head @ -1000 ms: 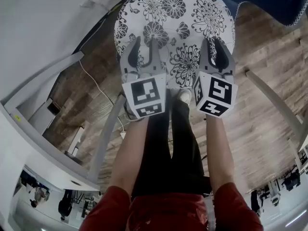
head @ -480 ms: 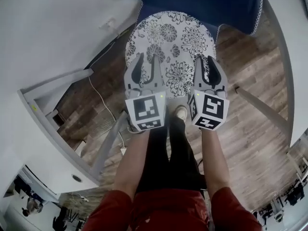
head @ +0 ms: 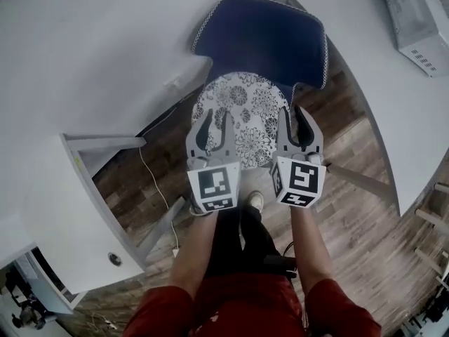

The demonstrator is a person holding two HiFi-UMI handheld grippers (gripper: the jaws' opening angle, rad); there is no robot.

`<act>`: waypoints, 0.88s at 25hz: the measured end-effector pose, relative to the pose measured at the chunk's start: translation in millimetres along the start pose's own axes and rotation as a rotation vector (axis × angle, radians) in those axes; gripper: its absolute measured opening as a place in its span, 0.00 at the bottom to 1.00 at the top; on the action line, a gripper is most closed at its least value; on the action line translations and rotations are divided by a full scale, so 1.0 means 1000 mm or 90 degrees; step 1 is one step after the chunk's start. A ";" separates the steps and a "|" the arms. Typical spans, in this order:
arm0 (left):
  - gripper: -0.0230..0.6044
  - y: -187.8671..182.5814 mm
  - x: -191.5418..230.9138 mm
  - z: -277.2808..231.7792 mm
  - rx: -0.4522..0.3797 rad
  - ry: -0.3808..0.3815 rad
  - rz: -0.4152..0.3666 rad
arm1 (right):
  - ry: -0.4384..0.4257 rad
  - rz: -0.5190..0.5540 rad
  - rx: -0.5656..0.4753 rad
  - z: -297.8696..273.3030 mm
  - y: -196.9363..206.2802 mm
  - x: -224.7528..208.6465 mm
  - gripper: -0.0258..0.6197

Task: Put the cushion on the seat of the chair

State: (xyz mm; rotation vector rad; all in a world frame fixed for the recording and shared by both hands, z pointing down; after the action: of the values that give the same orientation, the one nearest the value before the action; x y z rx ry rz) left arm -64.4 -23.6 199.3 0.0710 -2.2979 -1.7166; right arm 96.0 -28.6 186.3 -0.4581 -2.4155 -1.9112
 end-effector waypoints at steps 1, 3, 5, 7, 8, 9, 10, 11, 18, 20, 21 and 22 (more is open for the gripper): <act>0.24 -0.011 -0.004 0.006 -0.006 0.004 -0.002 | 0.002 0.003 -0.015 0.007 -0.014 -0.003 0.21; 0.24 -0.035 -0.014 0.017 -0.024 0.012 -0.007 | 0.005 0.008 -0.045 0.021 -0.041 -0.010 0.21; 0.24 -0.058 -0.026 0.030 -0.049 0.022 -0.013 | 0.007 0.011 -0.072 0.039 -0.064 -0.016 0.21; 0.24 -0.080 -0.038 0.050 -0.076 0.032 -0.018 | 0.011 0.013 -0.094 0.061 -0.083 -0.021 0.21; 0.23 -0.091 -0.043 0.061 -0.089 0.036 -0.019 | 0.013 0.013 -0.103 0.072 -0.091 -0.022 0.21; 0.23 -0.101 -0.047 0.072 -0.102 0.041 -0.021 | 0.014 0.014 -0.112 0.083 -0.100 -0.023 0.21; 0.22 -0.111 -0.052 0.082 -0.114 0.045 -0.025 | 0.015 0.015 -0.123 0.093 -0.109 -0.024 0.21; 0.22 -0.121 -0.056 0.091 -0.126 0.047 -0.029 | 0.016 0.017 -0.135 0.102 -0.118 -0.025 0.21; 0.21 -0.175 -0.080 0.151 -0.199 0.054 -0.047 | 0.016 0.033 -0.218 0.166 -0.178 -0.027 0.19; 0.19 -0.186 -0.086 0.166 -0.214 0.055 -0.049 | 0.015 0.033 -0.236 0.182 -0.190 -0.028 0.17; 0.19 -0.191 -0.089 0.173 -0.221 0.057 -0.051 | 0.013 0.031 -0.246 0.188 -0.196 -0.028 0.16; 0.18 -0.196 -0.093 0.179 -0.227 0.063 -0.053 | 0.009 0.027 -0.256 0.195 -0.202 -0.028 0.15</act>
State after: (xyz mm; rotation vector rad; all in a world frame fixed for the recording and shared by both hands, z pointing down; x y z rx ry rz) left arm -42.7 103.8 -50.4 0.1780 -1.9133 -2.0864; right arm 104.1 110.6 -58.4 -0.4982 -1.9874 -2.3742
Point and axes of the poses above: the fingertips, and each gripper's own axes: z backward along the fingers, x to its left, y out of its underside, the point moved 2 cm from there along z, backward along the fingers, and after that the axes turned 10 degrees about z, right-handed, at the moved point
